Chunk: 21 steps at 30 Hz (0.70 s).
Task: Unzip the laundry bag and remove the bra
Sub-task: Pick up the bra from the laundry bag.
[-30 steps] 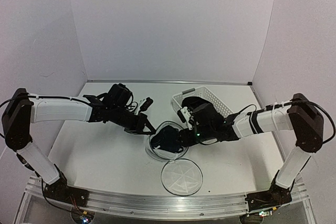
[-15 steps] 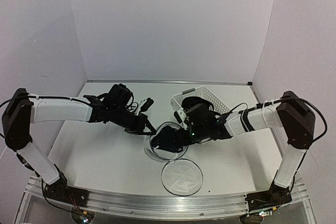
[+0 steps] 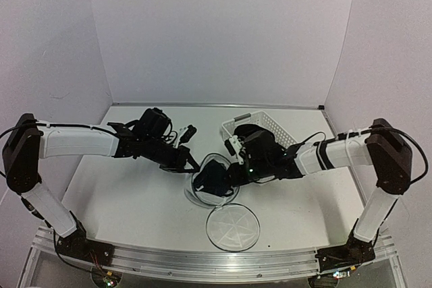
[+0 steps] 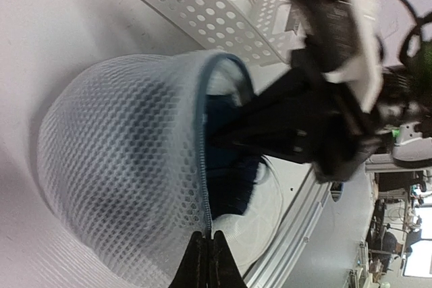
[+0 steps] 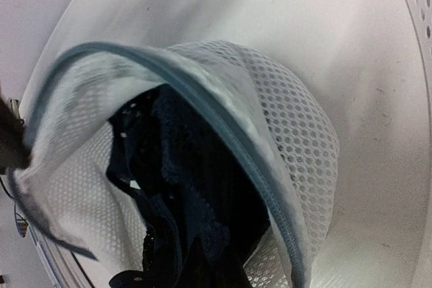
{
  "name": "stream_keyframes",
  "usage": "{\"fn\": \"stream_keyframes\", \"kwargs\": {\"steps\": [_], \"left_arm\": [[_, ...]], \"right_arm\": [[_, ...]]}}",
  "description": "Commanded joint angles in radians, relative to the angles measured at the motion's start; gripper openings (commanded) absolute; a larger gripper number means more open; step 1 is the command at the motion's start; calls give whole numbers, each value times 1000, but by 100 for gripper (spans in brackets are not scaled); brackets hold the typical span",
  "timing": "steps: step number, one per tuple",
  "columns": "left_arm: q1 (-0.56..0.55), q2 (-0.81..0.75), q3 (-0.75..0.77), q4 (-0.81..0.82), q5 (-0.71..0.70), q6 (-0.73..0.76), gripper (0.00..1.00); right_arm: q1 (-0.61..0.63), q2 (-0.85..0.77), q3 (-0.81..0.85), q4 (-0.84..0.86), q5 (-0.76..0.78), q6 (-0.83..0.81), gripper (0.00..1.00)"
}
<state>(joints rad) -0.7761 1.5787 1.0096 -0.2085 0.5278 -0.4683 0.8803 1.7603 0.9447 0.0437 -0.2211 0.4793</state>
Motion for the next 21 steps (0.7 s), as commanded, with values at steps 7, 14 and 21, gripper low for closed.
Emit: {"fn": "stream_keyframes", "kwargs": {"steps": [7,14,21], "left_arm": [[31,-54,50,1,-156,-35,0],[73,-55,77,-6,-178,-67,0],[123,-95,93,-7,-166,-82,0]], "right_arm": [[5,-268,-118,119,-77,-189,0],[5,-351,-148,118,-145,-246,0],[5,-351,-115,-7,-235,-326,0]]}}
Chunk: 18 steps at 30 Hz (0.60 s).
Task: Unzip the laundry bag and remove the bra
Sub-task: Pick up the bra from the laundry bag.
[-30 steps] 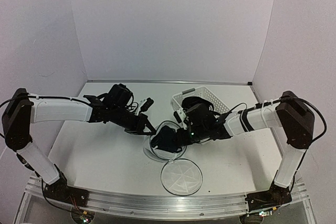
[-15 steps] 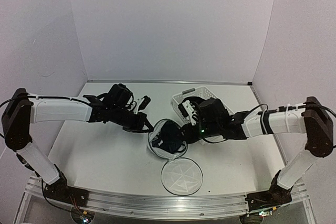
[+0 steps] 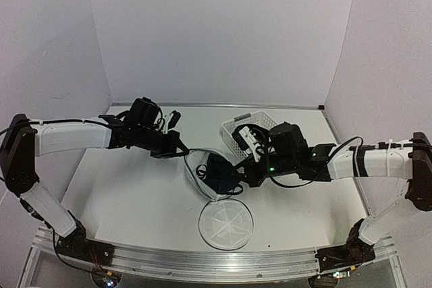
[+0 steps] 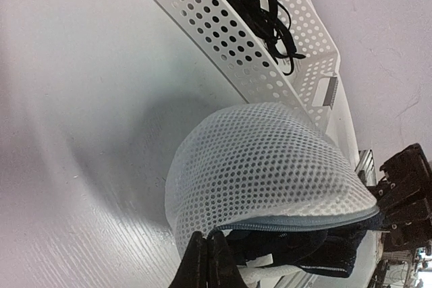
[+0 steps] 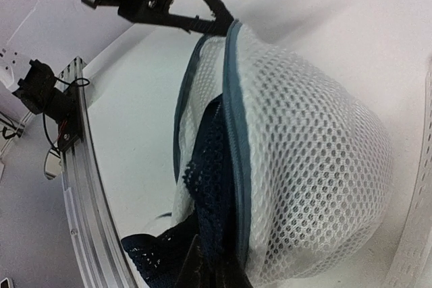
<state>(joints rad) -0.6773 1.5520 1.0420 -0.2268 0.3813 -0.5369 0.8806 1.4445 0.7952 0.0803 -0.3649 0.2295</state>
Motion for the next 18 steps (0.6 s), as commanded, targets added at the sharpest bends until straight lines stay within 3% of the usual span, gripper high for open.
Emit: {"fn": "stream_keyframes", "kwargs": {"steps": [1,8,18], "left_arm": [[28,-72,66,12,-13,-8,0],[28,-42,97,8,39,18,0],[27,20,86,-2,81,58,0]], "right_arm": [[4,-33,44,-66,-111,-91,0],[4,-66,70,-79,-208,-134,0],[4,-140,116,47,-93,-81,0]]}}
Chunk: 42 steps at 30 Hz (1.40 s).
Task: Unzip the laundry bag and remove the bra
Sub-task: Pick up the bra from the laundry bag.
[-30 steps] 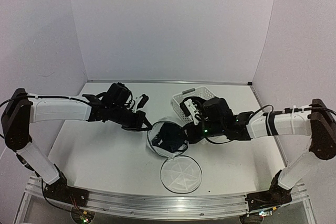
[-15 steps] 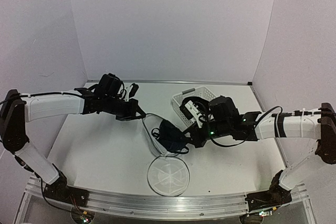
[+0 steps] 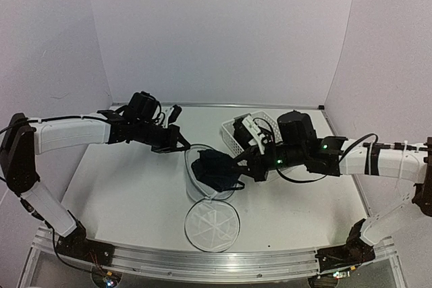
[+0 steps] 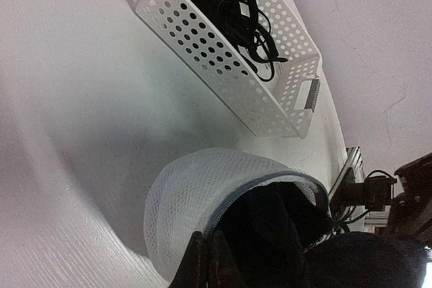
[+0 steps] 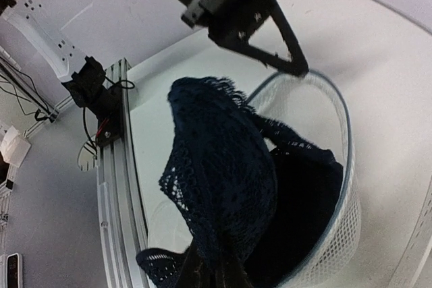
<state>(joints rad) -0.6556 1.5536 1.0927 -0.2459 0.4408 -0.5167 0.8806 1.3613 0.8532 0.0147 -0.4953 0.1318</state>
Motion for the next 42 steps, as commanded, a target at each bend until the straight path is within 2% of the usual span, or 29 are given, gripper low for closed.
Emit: {"fn": "stream_keyframes", "kwargs": {"steps": [1,8,28,33,42], "left_arm": [[4,22,31,15,22,41,0],[1,25,17,17,34,50,0],[0,32,-13,14,-21,52,0],[0,33,-23,14,-22,50,0],[0,20,-34,15,-19,51,0]], "right_arm": [[4,-64,62,125,53,22,0],[4,-112,87,169,177,37,0],[4,-318,184,171,686,-17,0],[4,-324,229,171,843,-90,0],[-14,-214,335,172,1044,-305,0]]}}
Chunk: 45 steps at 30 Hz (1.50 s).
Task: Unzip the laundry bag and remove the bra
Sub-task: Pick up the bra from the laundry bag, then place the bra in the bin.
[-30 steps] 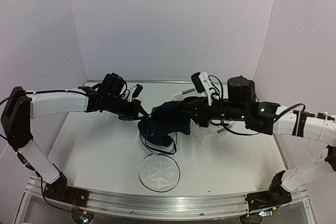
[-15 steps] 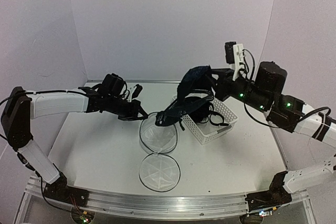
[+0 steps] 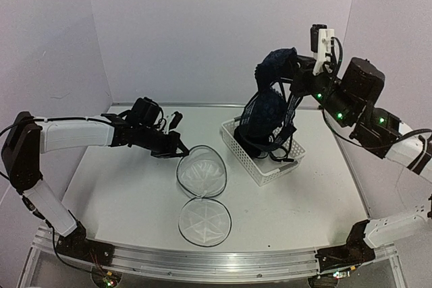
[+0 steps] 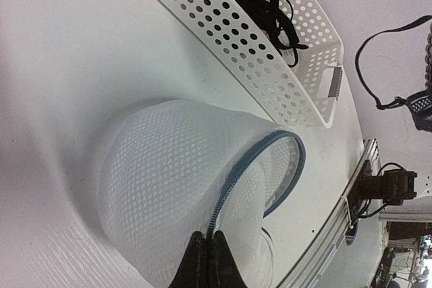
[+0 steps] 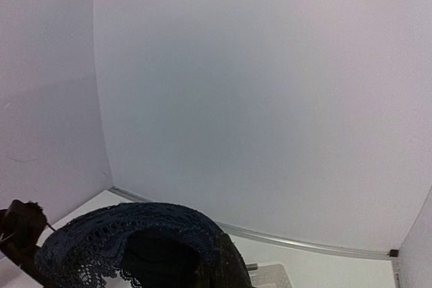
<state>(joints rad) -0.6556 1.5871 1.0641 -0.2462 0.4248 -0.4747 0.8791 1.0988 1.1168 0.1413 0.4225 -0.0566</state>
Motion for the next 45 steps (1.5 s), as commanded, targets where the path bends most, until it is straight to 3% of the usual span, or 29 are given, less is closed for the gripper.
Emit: {"fn": "stream_keyframes", "kwargs": {"steps": [1,11,24,37,42,45], "left_arm": [[0,-17,-7,15,-3,10,0],[0,-45,-29,13,-17,10,0],[0,-58,-38,8,-15,8,0],[-2,-44,-37,8,-8,-1,0],[-4,-43,-33,7,-5,1,0],[-5,-43,-32,7,-3,4,0]], "right_arm": [[-18,64,82,46,139,-132,0],[-114,209,69,44,133,-107,0],[-236,291,-19,-12,57,98,0],[-325,457,-69,-260,-280,312,1],[-359,506,-77,-279,-333,354,21],[-373,523,-65,-288,-315,368,41]]}}
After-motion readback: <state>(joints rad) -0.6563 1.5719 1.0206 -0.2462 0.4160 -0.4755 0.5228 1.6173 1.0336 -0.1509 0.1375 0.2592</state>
